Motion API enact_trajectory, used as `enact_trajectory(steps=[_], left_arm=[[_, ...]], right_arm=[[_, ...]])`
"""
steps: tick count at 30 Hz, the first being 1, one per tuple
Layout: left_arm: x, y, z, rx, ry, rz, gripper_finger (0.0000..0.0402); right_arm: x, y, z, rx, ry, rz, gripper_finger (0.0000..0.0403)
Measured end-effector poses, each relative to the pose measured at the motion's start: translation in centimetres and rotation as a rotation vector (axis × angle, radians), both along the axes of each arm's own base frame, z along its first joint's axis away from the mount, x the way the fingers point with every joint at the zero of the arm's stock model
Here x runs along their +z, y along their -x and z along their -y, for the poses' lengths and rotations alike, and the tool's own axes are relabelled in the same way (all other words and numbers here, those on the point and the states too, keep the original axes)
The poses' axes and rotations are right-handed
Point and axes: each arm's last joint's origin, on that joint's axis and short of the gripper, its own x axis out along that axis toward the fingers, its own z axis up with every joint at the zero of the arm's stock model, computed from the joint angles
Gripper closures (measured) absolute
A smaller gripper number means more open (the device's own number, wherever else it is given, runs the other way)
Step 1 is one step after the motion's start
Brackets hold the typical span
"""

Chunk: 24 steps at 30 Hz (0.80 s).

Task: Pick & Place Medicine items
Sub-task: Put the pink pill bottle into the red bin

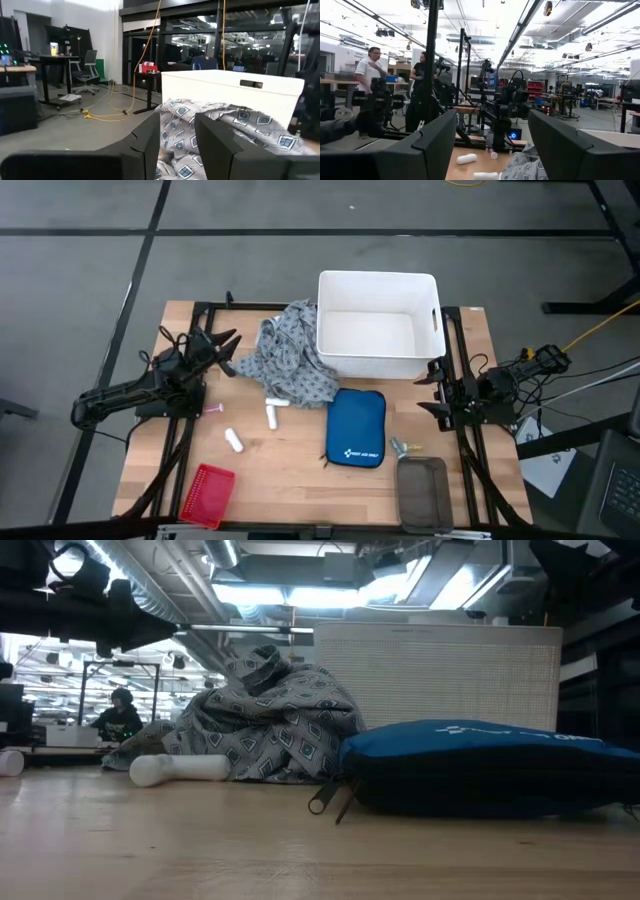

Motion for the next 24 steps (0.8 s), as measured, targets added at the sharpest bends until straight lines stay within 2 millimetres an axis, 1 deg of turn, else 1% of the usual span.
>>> enact_trajectory(steps=[2, 7, 9, 15, 19, 24], left_arm=[[0.01, 0.02, -0.02, 0.009, 0.001, 0.002, 0.0281], [0.13, 0.25, -0.21, 0.115, -0.034, -0.026, 0.0281], [0.14, 0.26, -0.21, 0.12, -0.036, -0.027, 0.0281], [0.13, 0.19, -0.16, 0.077, 0.023, 0.037, 0.0281], [-0.25, -0.1, 0.06, -0.038, 0.036, 0.001, 0.0281], [-0.15, -0.2, 0.22, -0.108, 0.048, 0.008, 0.0277]], right_arm=[[0.0, 0.0, 0.0, 0.0, 0.0, 0.0, 0.0154], [-0.01, 0.0, 0.0, 0.001, -0.001, -0.001, 0.0154], [-0.01, 0.0, 0.0, 0.001, -0.003, -0.002, 0.0154], [-0.02, -0.01, 0.0, 0.001, -0.003, -0.002, 0.0154], [-0.02, -0.01, 0.0, 0.001, -0.002, -0.003, 0.0154], [-0.02, -0.01, 0.0, 0.001, -0.002, -0.003, 0.0154]])
